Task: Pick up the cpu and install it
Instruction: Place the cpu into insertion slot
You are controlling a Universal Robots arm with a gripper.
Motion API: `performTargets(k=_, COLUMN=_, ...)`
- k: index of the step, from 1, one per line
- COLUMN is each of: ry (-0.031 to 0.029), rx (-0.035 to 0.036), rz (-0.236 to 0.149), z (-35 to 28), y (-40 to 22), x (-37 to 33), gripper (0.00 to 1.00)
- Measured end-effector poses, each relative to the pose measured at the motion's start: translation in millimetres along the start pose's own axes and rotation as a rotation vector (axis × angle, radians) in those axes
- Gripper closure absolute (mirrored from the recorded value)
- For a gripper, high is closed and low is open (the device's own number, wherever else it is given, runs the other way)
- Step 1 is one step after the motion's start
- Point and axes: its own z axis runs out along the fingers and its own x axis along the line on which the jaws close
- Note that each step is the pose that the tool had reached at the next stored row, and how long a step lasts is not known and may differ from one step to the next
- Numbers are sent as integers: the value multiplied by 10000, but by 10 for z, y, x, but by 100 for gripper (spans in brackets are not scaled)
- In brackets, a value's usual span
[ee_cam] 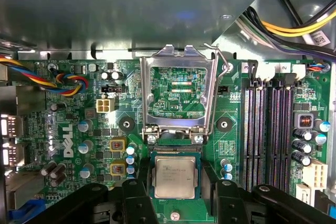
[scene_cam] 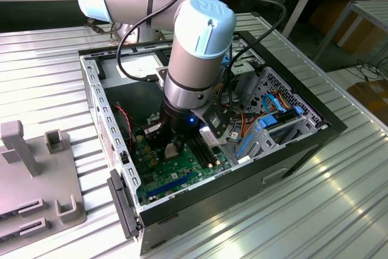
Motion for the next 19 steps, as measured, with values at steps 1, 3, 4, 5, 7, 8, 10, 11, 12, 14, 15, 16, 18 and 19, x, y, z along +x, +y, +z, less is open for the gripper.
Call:
performTargets(k=1, ry=-1, rx=-2, rz=0, z=2, y=1, x=0, gripper=53)
performTargets(k=3, ry=-1, rx=-3, rz=1, z=2, y=1, x=0, gripper=53)
performTargets(k=4, ry=-1, rx=-4, rz=0, z=2, y=2, x=-1, gripper=53)
performTargets(k=5, ry=-1, rx=-1, rz=1, z=2, y=5, x=-1, gripper=53)
performTargets(k=7, ry=-1, rx=-3, rz=-2, z=2, y=10, x=-1, gripper=53)
performTargets(k=8, ry=-1, rx=-3, rz=-1, z=2, y=10, x=-1, gripper=53)
performTargets(k=10, ry=-1, rx=-3, rz=0, z=4, y=11, x=-1, gripper=53)
performTargets(k=11, ry=0, rx=-3, rz=0, z=5, y=11, x=-1, gripper=53)
performTargets(k=12, ry=-1, rx=-3, rz=0, z=9, y=11, x=-1, gripper=53)
performTargets(k=14, ry=-2, rx=-5, rz=1, z=21, y=10, x=-1, gripper=53)
performTargets(k=15, ry=-2, rx=-9, rz=2, z=25, y=8, x=-1, gripper=53)
performTargets(k=16, ry=-1, rx=-9, rz=2, z=27, y=7, x=-1, gripper=53)
performTargets(k=18, ry=-1, rx=-11, rz=0, z=31, y=5, x=-2, gripper=53)
performTargets(k=19, ry=3, rx=-3, rz=0, z=27, y=5, x=-2, gripper=53)
